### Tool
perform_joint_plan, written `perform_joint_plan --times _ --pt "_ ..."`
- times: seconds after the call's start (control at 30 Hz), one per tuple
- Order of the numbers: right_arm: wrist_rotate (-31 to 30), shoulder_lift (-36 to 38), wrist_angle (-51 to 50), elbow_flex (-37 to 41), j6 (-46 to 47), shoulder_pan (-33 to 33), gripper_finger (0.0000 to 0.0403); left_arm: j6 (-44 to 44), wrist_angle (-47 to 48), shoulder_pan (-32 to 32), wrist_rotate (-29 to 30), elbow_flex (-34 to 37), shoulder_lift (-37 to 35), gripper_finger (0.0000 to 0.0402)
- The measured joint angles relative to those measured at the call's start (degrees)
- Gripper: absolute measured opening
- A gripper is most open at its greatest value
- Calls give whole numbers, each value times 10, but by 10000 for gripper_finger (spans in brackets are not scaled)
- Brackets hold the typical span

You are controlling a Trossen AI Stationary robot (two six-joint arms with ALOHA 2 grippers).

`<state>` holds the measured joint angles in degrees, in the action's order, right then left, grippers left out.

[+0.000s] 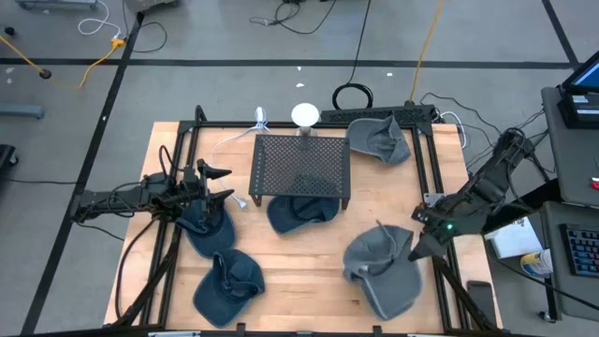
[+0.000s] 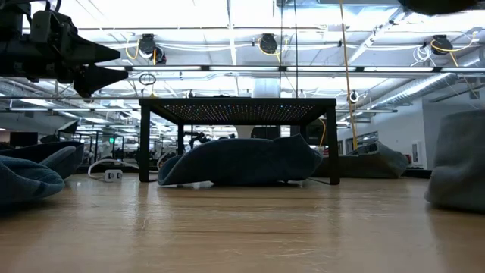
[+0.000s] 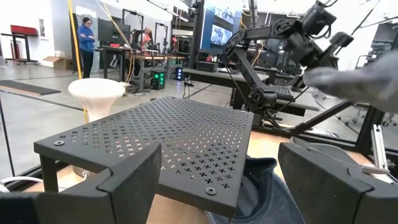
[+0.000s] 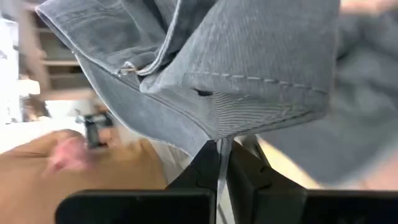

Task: Pick & Place hat
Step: Put the bottom gray cap on the shelf

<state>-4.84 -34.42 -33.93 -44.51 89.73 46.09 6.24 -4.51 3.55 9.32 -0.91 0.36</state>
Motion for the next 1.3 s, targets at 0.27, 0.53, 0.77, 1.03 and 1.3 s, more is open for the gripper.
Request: perform_joint_plan --times 0.27,0.53,0.77,1.03,1.3 --pt "-150 13 71 0 -140 0 5 0 0 0 0 0 0 328" --pt "-302 3 154 0 -358 0 5 0 0 0 0 0 0 328" --pt "-406 -18 243 0 -562 0 5 0 0 0 0 0 0 328" --pt "-431 -65 349 0 -784 -28 6 0 0 0 0 0 0 328" --pt "-395 -120 408 0 -809 -86 6 44 -19 0 -7 0 0 328"
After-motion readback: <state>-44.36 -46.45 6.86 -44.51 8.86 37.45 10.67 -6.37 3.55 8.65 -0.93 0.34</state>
